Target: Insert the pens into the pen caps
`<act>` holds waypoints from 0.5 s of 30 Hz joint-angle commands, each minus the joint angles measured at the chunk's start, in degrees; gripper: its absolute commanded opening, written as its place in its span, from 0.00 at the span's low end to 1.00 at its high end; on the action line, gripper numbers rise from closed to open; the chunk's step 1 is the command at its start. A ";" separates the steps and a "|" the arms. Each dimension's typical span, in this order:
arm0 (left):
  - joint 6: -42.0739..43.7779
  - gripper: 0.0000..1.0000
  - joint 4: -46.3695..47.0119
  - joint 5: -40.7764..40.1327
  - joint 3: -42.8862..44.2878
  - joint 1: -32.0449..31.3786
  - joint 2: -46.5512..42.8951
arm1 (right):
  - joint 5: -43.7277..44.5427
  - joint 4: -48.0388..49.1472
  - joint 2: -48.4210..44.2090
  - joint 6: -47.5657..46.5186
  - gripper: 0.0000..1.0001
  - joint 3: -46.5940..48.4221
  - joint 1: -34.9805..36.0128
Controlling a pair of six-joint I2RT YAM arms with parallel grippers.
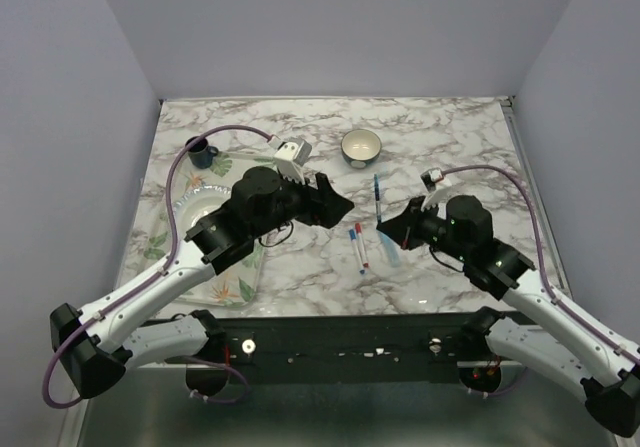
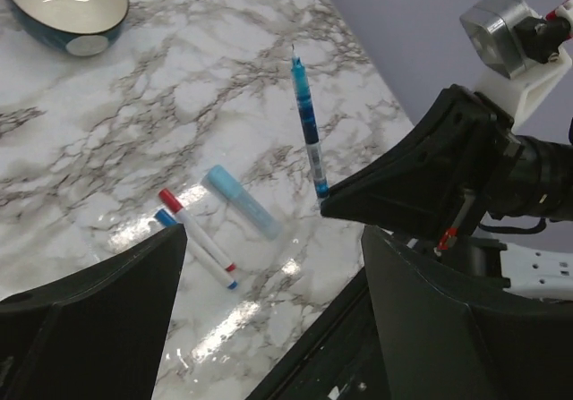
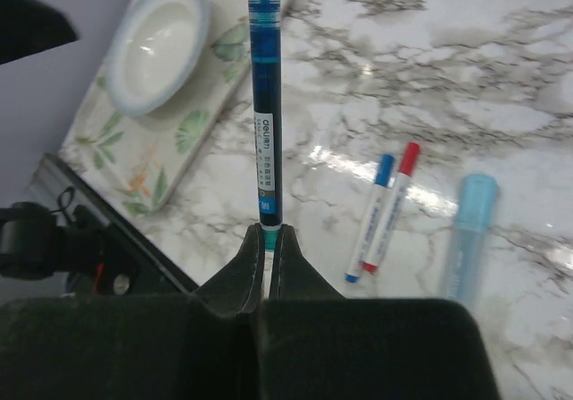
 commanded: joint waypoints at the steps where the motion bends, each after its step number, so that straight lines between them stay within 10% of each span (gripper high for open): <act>1: -3.05 0.85 11.12 10.11 1.65 0.27 3.54 | -10.17 10.71 -7.03 5.26 0.01 -4.61 3.50; 15: -5.33 0.59 17.30 19.70 5.51 0.35 11.72 | -14.65 14.59 -14.70 9.05 0.01 -7.69 5.79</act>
